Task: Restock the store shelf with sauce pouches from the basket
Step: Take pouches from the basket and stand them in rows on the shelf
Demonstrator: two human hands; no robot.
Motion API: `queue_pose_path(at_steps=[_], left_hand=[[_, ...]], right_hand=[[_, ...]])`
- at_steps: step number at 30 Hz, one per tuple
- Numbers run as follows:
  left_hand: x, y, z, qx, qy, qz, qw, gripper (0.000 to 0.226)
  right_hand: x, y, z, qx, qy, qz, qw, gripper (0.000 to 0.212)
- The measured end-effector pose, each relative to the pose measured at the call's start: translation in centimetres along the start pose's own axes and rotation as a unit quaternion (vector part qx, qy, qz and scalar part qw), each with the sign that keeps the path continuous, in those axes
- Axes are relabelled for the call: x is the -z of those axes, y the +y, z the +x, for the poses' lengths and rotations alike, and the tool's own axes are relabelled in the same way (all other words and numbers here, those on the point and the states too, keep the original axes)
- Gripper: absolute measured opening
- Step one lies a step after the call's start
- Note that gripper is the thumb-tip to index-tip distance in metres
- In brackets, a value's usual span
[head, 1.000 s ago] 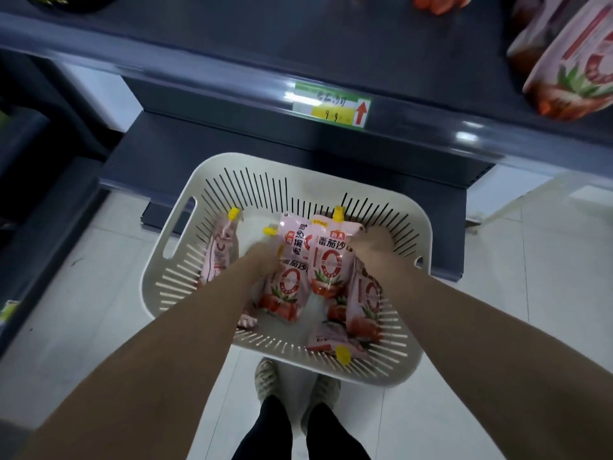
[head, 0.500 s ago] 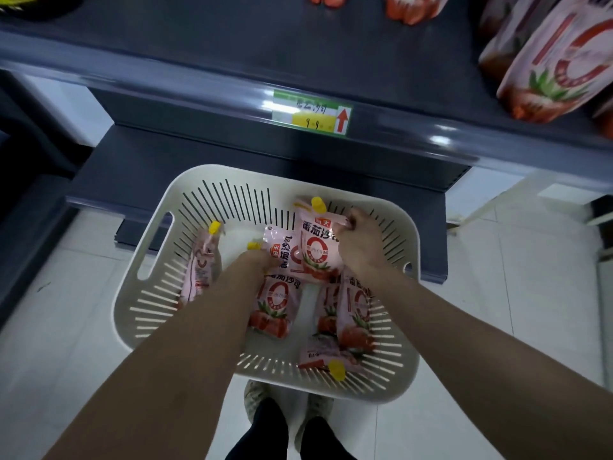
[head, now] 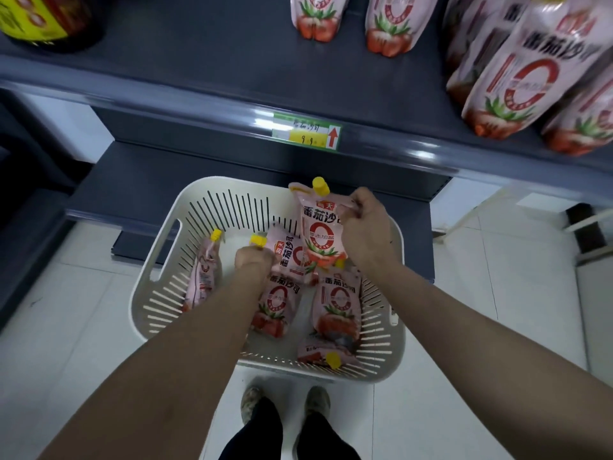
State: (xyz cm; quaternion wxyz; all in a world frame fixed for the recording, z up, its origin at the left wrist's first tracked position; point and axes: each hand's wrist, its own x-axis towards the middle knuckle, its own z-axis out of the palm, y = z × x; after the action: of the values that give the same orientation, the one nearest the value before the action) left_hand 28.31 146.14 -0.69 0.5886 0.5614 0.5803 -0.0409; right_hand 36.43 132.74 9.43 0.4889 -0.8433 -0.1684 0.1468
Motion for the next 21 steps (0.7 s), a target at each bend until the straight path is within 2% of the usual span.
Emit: queue_pose_path(at_steps=[2,5,7,9,12,15,17,19,21], left_hand=[[0.7,0.8,-0.8,-0.031,0.009,0.021,0.999,0.036],[2.7,3.1,-2.9,-0.088,0.025,0.102,0.991,0.030],[4.5,4.8,-4.6,-0.137,0.011,0.203,0.969,0.018],[6.4,6.7,-6.8,-0.178,-0.001,0.260,0.949,0.021],[8.9,9.8,-10.2,-0.227,-0.017,0.280,0.933,0.022],[10.6,13.4,-13.6,-0.270,-0.047,0.262,0.925,0.005],[11.6,16.1,-15.5,-0.314,-0.040,0.266,0.910,0.005],[12.4,18.7,-16.7,-0.364,-0.010,0.284,0.887,0.015],[13.0,20.9,-18.0,-0.398,0.005,0.300,0.867,0.014]], right_hand=[[0.6,-1.3,-0.3,0.019,0.015,0.003,1.000,0.020],[1.1,-3.4,-0.5,0.044,0.050,0.056,0.996,0.035],[1.7,-5.1,-0.6,0.052,0.074,0.062,0.994,0.039],[2.6,-7.1,-0.6,0.072,0.096,0.067,0.990,0.039],[3.9,-10.2,-0.5,0.110,0.128,0.081,0.982,0.038],[5.5,-13.3,-0.3,0.137,0.157,0.069,0.976,0.040],[6.7,-15.1,0.1,0.149,0.173,0.062,0.972,0.035],[7.8,-16.7,0.5,0.160,0.183,0.061,0.968,0.022],[8.9,-18.0,0.8,0.163,0.192,0.077,0.965,0.011]])
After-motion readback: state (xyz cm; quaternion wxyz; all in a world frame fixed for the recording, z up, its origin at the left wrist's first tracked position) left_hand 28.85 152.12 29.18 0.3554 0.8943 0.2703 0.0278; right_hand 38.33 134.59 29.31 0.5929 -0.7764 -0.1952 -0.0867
